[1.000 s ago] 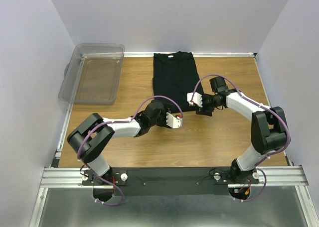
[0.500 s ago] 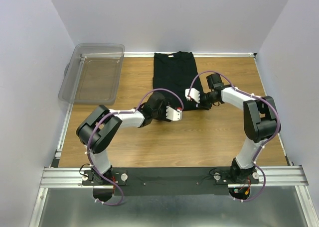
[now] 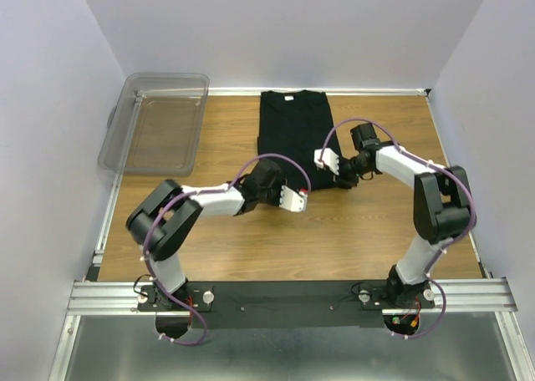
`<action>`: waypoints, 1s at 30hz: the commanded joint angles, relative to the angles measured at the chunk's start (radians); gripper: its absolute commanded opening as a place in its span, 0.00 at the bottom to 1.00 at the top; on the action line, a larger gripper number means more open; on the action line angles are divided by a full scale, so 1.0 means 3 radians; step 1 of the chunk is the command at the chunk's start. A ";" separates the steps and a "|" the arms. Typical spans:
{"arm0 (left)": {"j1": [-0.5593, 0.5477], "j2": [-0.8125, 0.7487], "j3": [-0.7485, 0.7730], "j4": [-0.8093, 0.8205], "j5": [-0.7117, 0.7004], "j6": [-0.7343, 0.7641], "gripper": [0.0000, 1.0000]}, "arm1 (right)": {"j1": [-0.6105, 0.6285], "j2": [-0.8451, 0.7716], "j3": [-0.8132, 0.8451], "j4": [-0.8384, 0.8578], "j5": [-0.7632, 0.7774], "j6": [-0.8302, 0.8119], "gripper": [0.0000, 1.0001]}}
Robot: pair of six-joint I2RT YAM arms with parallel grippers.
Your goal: Fold and stack the t-shirts
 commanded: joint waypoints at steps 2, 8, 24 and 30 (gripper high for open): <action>-0.0619 -0.0616 -0.0041 -0.0932 0.0571 -0.0288 0.00 | -0.0016 -0.0907 -0.0425 -0.1135 -0.0255 -0.0419 0.01; -0.1290 -0.0881 -0.0097 -0.1461 0.0791 -0.0912 0.00 | -0.0016 -0.1676 -0.0824 -0.1816 -0.0224 -0.0440 0.01; 0.0074 -0.1026 0.0167 -0.0327 0.0790 -0.0494 0.00 | -0.0021 -0.0340 0.1240 -0.1101 -0.0198 0.0423 0.01; 0.0636 -0.0316 0.0740 0.0108 0.0643 -0.0463 0.00 | -0.0021 0.0720 0.2609 -0.0937 -0.0291 0.0888 0.01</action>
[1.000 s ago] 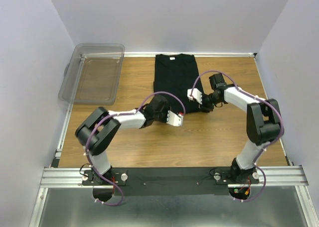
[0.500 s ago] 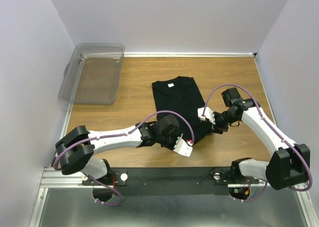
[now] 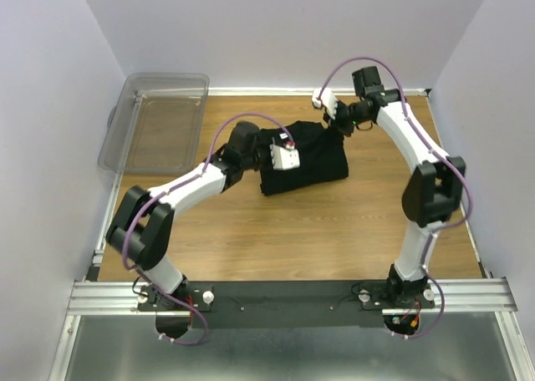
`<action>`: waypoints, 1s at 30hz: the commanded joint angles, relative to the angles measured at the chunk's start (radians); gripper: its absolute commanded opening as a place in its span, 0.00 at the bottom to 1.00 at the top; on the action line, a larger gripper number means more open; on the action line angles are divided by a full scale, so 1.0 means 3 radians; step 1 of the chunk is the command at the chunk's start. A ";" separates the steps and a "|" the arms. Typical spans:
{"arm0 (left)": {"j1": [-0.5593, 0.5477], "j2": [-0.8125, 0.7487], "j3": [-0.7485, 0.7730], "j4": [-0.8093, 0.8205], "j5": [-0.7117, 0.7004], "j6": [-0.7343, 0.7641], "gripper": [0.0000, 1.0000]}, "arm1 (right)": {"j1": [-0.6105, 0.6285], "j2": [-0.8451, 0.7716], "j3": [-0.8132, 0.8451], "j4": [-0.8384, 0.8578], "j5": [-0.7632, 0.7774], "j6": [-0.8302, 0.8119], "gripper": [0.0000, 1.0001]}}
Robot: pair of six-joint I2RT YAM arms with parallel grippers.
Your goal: Fold and stack the t-shirts
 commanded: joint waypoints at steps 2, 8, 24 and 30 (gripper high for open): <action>0.0297 0.0627 0.0458 0.0591 -0.0243 0.0041 0.00 | -0.0003 0.0759 0.0798 0.0360 -0.0097 0.0564 0.00; 0.0369 0.1083 0.0678 0.0908 -0.0809 0.0036 0.00 | 0.0002 0.1199 0.0953 0.1106 0.0081 0.1014 0.01; 0.0380 0.0981 0.0643 0.1742 -0.0771 0.0133 0.00 | -0.0003 0.0868 0.0401 0.1864 0.0215 0.1383 0.01; 0.0217 0.0307 -0.0001 0.1370 -0.0351 0.0158 0.00 | -0.0008 -0.0072 -0.0605 0.1849 -0.0219 0.1215 0.00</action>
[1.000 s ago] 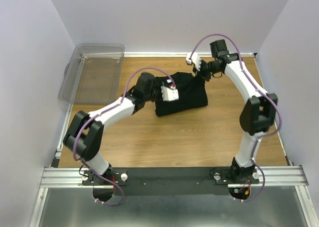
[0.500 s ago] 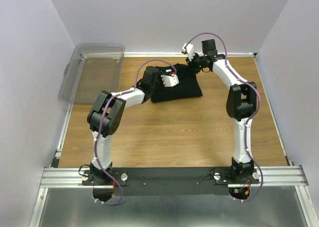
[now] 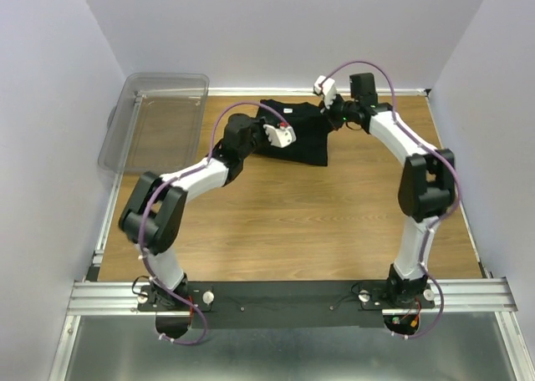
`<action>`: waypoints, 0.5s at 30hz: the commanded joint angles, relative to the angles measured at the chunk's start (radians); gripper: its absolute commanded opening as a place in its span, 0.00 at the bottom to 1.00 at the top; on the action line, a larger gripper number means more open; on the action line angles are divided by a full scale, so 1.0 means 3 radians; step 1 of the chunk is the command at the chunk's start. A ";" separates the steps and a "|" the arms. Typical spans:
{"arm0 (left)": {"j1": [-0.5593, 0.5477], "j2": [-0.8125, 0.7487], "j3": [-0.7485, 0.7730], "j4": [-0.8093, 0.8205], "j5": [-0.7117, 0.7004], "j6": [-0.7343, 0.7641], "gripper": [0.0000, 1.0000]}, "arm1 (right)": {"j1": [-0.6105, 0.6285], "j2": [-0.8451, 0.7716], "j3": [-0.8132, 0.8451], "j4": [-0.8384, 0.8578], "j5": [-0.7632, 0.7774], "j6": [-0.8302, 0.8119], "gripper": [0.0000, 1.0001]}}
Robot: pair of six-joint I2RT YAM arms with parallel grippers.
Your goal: Fold and stack the t-shirts
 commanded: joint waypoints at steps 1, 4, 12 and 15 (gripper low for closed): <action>-0.0165 -0.0609 -0.0417 -0.0160 0.0398 0.0055 0.00 | 0.0001 -0.0809 -0.0683 0.0029 -0.0440 -0.0212 0.01; -0.0441 -0.1013 -0.0872 -0.0313 0.0424 0.0086 0.00 | 0.0001 -0.1367 -0.1353 -0.0149 -0.0721 -0.0533 0.01; -0.1381 -0.1658 -0.1553 -0.0829 0.0204 -0.0394 0.00 | 0.0016 -0.2318 -0.2442 -0.1749 -0.0886 -0.1796 0.01; -0.1708 -0.1807 -0.1671 -0.0998 0.0194 -0.0695 0.00 | 0.0016 -0.2778 -0.2739 -0.2092 -0.0641 -0.2145 0.00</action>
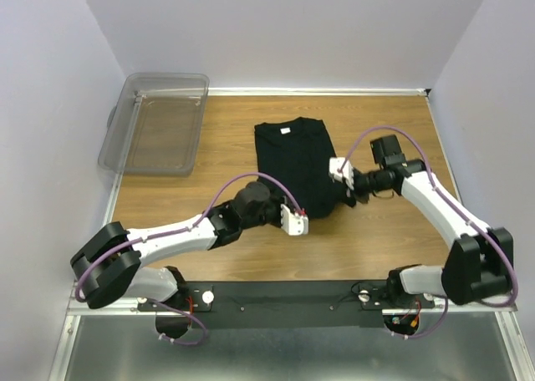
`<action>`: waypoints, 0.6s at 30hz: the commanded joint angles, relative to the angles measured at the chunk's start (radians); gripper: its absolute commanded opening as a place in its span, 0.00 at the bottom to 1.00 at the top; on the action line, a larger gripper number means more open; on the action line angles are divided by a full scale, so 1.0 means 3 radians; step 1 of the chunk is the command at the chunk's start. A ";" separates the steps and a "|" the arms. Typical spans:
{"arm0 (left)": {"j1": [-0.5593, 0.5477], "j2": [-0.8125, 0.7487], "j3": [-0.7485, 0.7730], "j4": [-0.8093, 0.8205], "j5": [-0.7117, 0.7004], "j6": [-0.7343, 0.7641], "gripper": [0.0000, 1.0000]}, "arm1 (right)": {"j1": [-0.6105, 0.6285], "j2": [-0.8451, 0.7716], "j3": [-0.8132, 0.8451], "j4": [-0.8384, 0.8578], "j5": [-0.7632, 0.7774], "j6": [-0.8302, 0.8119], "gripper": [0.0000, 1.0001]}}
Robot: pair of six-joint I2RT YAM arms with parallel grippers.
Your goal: Fold and stack the t-shirts
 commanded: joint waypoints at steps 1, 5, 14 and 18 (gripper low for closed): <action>-0.0381 -0.0218 -0.0122 -0.0275 -0.0030 -0.0494 0.00 | 0.0011 -0.0643 -0.0405 -0.0908 0.0160 -0.0734 0.00; -0.0754 -0.0249 -0.0240 -0.0270 -0.0030 -0.0893 0.00 | 0.0011 -0.1074 -0.0713 -0.1078 0.0467 -0.0888 0.01; -0.1102 -0.0008 -0.0199 -0.0285 -0.0178 -0.0940 0.00 | 0.0006 -0.1244 -0.0653 -0.1124 0.0513 -0.0827 0.01; -0.0778 -0.0278 -0.0275 -0.0087 -0.0393 -0.0582 0.00 | 0.0011 -0.0912 -0.0235 -0.0732 0.0590 -0.0516 0.01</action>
